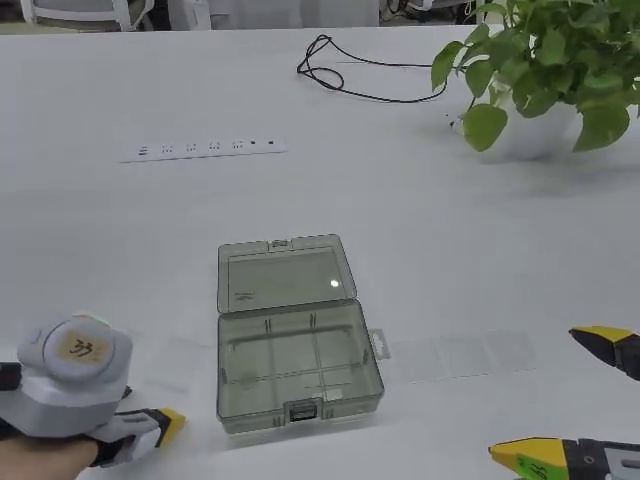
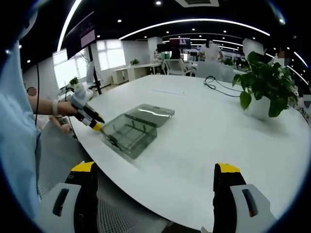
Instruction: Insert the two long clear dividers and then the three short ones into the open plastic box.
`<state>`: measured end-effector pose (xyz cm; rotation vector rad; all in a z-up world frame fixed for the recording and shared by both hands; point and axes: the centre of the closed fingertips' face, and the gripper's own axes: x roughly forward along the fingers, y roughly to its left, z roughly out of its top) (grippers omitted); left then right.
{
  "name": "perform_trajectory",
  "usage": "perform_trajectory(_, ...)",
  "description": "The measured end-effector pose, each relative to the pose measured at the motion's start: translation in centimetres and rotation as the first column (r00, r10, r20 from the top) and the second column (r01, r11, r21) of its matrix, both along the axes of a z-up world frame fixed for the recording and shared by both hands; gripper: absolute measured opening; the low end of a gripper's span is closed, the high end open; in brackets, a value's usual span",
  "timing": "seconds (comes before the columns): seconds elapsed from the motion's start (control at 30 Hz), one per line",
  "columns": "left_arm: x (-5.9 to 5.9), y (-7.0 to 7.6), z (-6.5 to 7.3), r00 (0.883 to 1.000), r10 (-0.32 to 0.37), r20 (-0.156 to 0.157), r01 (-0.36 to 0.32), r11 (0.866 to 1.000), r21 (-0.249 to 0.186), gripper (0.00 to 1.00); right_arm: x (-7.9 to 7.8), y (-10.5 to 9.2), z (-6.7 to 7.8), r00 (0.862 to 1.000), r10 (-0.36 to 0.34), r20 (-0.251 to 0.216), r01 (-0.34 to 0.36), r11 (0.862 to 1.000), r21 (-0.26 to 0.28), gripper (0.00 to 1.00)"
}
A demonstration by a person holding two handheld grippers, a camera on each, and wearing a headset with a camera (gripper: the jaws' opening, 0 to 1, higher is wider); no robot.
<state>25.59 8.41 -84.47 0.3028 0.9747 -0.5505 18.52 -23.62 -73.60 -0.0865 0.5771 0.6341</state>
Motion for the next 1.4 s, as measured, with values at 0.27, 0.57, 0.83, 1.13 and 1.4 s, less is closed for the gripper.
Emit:
perform_trajectory(0.27,0.0,0.3,0.0,1.000,0.005,-0.013,-0.005,1.000,0.009,0.33,0.0,0.5,-0.1,1.000,0.010,-0.001,-0.010,1.000,0.003,1.00)
perform_trajectory(0.57,0.1,0.8,0.1,0.999,0.018,-0.028,-0.018,1.000,0.006,0.31,0.4,1.3,-0.2,1.000,0.029,0.002,-0.029,0.999,0.013,1.00)
perform_trajectory(0.83,0.1,0.9,-0.1,0.999,0.016,-0.043,-0.015,1.000,0.007,0.31,0.5,1.9,-0.2,0.999,0.039,-0.002,-0.039,0.999,0.019,1.00)
perform_trajectory(1.13,0.3,1.0,-0.1,0.998,0.045,-0.046,-0.046,0.999,-0.029,0.30,0.8,2.3,-0.4,0.999,0.050,-0.007,-0.050,0.999,0.019,1.00)
perform_trajectory(1.4,0.2,1.0,0.4,0.993,0.105,-0.046,-0.109,0.989,-0.099,0.30,0.9,3.1,-0.5,0.998,0.065,-0.012,-0.065,0.998,0.022,1.00)
